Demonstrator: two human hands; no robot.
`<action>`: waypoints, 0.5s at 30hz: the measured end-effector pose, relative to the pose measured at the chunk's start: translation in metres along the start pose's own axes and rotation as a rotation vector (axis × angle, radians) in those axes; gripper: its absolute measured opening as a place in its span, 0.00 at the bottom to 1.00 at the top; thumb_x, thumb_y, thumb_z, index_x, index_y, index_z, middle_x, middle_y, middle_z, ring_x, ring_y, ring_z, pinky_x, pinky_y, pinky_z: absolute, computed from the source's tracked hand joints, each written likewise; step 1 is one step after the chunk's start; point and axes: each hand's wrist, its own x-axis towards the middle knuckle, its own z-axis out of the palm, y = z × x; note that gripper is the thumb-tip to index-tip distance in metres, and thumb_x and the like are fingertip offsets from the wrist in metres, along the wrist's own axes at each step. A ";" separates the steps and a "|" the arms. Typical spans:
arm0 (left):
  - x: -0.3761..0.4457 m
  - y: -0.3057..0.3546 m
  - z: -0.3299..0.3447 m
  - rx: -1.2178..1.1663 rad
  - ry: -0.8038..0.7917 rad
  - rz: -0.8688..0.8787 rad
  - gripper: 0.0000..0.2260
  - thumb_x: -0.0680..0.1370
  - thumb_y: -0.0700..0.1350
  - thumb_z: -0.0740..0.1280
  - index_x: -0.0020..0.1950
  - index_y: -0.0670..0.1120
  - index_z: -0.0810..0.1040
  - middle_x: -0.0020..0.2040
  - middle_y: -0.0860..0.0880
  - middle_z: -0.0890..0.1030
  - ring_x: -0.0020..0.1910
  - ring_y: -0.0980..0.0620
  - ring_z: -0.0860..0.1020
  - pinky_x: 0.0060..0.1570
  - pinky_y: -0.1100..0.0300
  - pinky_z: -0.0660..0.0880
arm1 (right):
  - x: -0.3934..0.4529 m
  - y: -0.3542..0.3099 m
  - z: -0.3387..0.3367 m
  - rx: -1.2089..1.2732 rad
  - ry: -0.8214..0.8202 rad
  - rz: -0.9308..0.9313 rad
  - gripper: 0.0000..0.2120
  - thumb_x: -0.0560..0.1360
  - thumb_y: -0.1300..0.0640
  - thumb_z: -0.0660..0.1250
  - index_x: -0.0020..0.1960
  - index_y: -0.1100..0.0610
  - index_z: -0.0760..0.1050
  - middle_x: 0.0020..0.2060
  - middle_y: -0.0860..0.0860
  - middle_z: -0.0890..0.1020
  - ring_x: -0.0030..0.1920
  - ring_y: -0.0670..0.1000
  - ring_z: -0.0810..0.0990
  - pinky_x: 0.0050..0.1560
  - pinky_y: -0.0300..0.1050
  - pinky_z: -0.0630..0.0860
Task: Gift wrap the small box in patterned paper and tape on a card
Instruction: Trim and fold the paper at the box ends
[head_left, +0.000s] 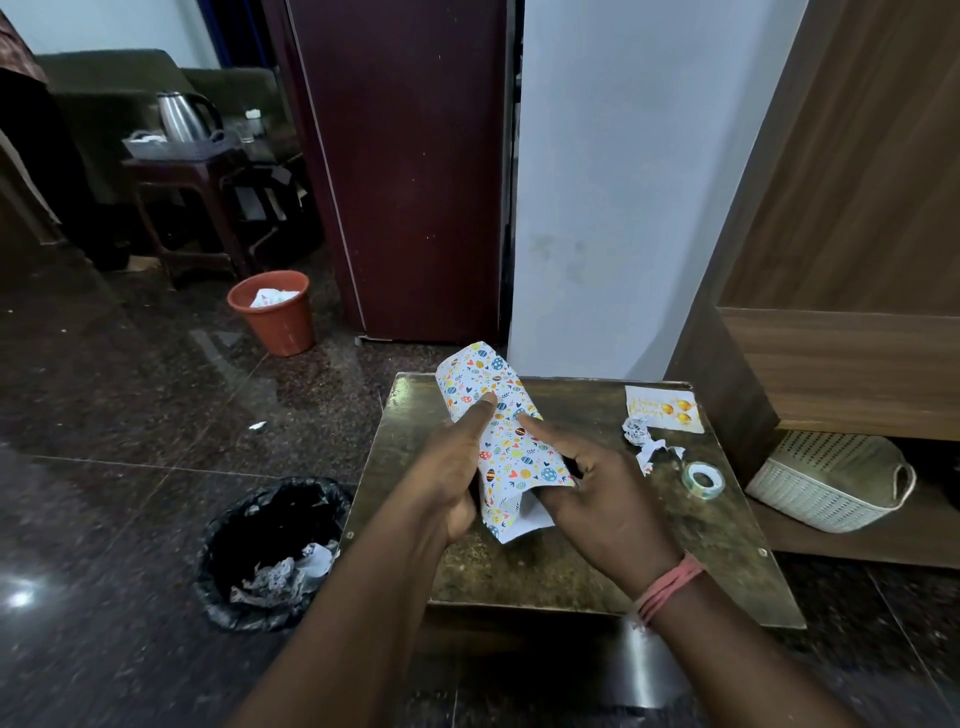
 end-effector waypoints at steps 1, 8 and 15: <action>0.001 0.000 -0.001 -0.006 0.012 -0.005 0.17 0.83 0.51 0.66 0.66 0.41 0.78 0.57 0.40 0.86 0.57 0.41 0.85 0.63 0.41 0.78 | 0.001 0.000 -0.001 -0.008 -0.021 -0.012 0.30 0.71 0.63 0.73 0.67 0.38 0.78 0.58 0.34 0.82 0.58 0.37 0.81 0.62 0.46 0.79; 0.001 0.002 0.000 -0.159 0.013 -0.098 0.19 0.83 0.52 0.67 0.68 0.40 0.77 0.60 0.37 0.84 0.60 0.37 0.83 0.67 0.37 0.75 | 0.002 0.000 -0.003 -0.004 -0.040 -0.050 0.34 0.73 0.61 0.72 0.75 0.42 0.68 0.65 0.36 0.78 0.64 0.37 0.77 0.66 0.44 0.75; -0.002 0.005 0.001 -0.263 0.047 -0.139 0.18 0.82 0.49 0.69 0.66 0.37 0.77 0.57 0.37 0.85 0.59 0.38 0.83 0.58 0.41 0.79 | 0.007 0.007 0.000 -0.027 0.006 0.019 0.49 0.59 0.38 0.75 0.77 0.39 0.60 0.68 0.38 0.70 0.70 0.43 0.70 0.70 0.51 0.72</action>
